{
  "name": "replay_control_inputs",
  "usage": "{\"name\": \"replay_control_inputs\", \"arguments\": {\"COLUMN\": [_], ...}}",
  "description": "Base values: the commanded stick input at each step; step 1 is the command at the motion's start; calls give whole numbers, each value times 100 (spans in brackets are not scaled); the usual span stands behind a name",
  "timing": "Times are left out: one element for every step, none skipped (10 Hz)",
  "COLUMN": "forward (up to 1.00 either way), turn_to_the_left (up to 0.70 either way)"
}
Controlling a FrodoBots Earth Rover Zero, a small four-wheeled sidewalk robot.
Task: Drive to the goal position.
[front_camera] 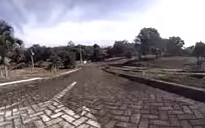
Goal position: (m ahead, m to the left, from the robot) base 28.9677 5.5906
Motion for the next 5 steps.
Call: {"name": "replay_control_inputs", "arguments": {"forward": [100, 100, 100, 100, 100], "turn_to_the_left": [0, 0, 0, 0, 0]}}
